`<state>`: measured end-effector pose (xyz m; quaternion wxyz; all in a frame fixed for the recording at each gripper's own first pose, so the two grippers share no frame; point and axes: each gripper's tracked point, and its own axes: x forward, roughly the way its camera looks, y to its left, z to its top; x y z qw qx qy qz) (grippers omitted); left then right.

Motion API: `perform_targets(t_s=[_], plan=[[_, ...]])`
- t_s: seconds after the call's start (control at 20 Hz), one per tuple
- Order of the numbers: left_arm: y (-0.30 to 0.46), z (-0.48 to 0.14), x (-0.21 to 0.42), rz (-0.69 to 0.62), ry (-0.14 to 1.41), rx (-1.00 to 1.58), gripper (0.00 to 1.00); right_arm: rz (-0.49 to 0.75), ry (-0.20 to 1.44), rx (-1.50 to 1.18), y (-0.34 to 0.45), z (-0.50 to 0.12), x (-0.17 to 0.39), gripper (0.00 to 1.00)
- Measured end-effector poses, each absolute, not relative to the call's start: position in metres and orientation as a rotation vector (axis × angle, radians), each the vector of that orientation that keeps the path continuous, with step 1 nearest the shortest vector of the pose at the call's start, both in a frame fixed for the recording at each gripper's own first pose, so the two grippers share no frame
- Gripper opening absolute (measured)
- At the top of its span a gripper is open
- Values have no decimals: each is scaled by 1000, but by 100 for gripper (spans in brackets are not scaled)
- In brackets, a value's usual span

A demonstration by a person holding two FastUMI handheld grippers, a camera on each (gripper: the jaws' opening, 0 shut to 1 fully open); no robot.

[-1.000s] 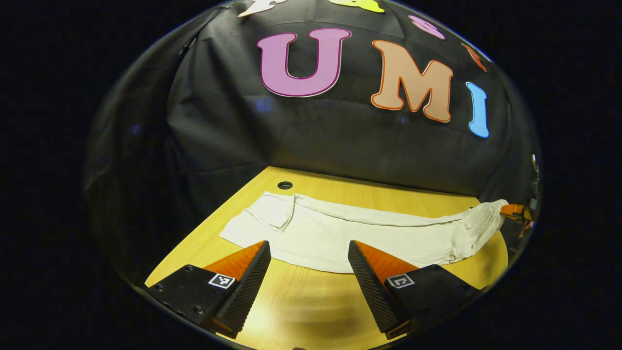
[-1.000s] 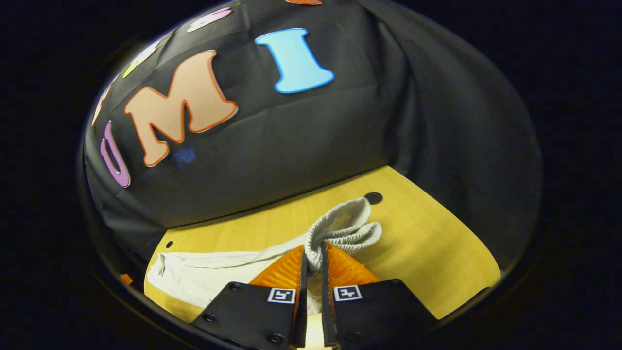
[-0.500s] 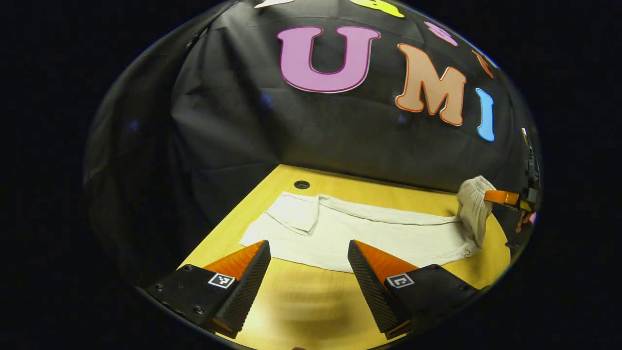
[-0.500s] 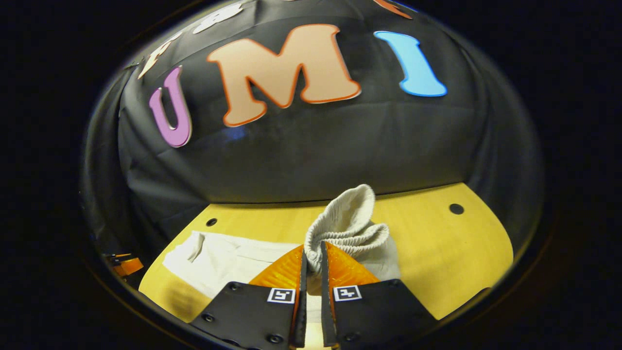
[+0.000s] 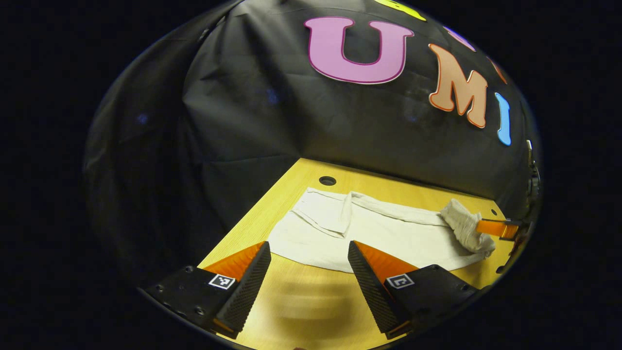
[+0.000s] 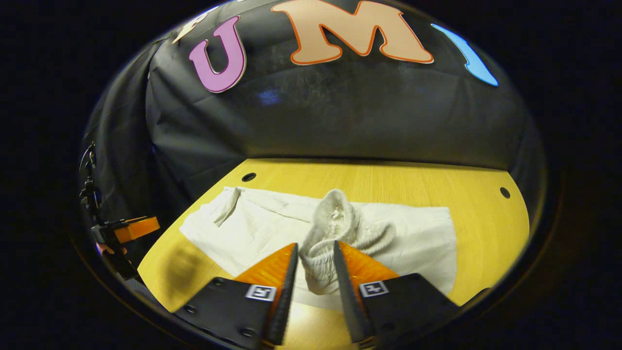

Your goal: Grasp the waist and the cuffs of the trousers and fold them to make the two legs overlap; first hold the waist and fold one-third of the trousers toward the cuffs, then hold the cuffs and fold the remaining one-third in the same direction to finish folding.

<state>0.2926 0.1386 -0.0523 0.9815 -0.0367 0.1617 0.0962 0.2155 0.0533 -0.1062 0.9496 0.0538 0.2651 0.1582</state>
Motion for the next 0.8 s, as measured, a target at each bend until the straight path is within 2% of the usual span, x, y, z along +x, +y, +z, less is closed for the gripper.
perform_targets(t_s=[0.1,0.2,0.5,0.55,0.6,0.8], plan=[[151,-64,302,201,345,-81,96,306,534,106,42,-102,223,89],[163,-77,312,208,367,-75,96,283,538,95,31,-103,224,96],[189,-107,347,191,417,-8,96,237,539,53,10,-97,204,97],[190,-110,349,184,429,2,96,225,538,63,5,-94,201,92],[190,-111,348,176,434,14,96,212,542,71,0,-93,199,96],[188,-119,351,133,473,56,96,161,527,55,-19,-84,193,97]])
